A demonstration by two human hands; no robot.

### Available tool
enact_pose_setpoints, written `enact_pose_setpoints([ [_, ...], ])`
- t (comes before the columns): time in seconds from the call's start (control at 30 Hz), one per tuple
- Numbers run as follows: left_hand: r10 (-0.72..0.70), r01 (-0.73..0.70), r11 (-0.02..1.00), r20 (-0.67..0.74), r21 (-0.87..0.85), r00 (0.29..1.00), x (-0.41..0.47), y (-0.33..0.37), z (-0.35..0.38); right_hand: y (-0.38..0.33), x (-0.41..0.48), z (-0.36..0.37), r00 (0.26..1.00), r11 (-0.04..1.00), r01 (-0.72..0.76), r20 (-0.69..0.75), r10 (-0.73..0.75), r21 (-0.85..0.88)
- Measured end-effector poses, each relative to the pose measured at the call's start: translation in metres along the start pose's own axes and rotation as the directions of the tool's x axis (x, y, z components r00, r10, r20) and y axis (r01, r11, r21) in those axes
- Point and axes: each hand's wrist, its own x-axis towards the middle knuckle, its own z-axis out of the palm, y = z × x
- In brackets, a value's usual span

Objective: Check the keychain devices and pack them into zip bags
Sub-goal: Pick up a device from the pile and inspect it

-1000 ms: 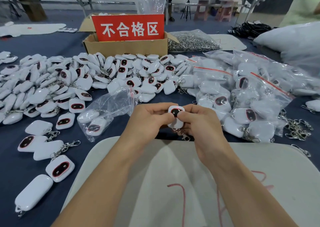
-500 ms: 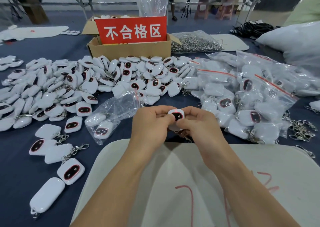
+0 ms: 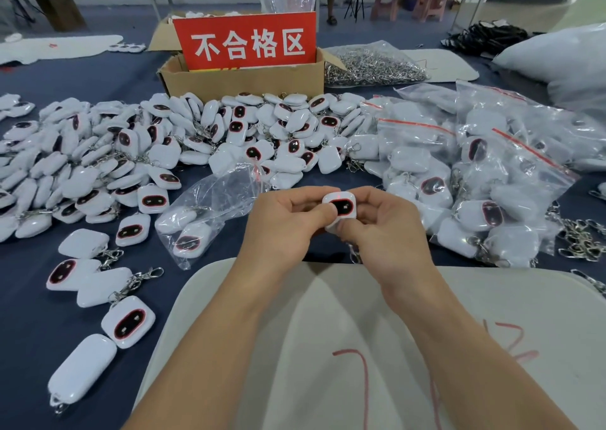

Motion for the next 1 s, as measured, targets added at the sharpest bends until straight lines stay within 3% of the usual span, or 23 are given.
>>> enact_pose_setpoints([
  [0.2, 0.239, -0.199, 0.940, -0.117, 0.277, 0.964, -0.003, -0.004, -0.004, 0.003, 0.005, 0.004, 0.978, 0.990, 0.117, -0.163, -0.128, -0.078],
  [0.33, 0.236, -0.164, 0.894, -0.128, 0.417, 0.963, -0.007, -0.005, -0.006, 0.001, 0.006, 0.000, 0.972, 0.990, 0.123, -0.212, -0.105, 0.073],
  [0.5, 0.267, -0.238, 0.908, -0.037, 0.344, 0.963, -0.008, -0.003, -0.004, -0.004, 0.005, -0.002, 0.980, 0.985, 0.023, -0.198, 0.011, 0.170],
  [0.63, 0.266, -0.235, 0.873, -0.012, 0.427, 0.964, -0.009, -0.005, -0.001, -0.004, 0.004, -0.007, 0.991, 0.985, -0.098, -0.082, 0.110, 0.141],
  [0.73, 0.271, -0.218, 0.829, -0.029, 0.516, 0.962, -0.008, -0.008, 0.000, -0.006, 0.004, -0.006, 0.994, 0.979, -0.094, -0.043, 0.103, 0.180],
  [1.0, 0.231, -0.199, 0.898, -0.036, 0.391, 0.972, -0.003, -0.007, -0.001, -0.004, 0.002, -0.006, 0.999, 0.979, -0.043, 0.018, 0.041, 0.198],
])
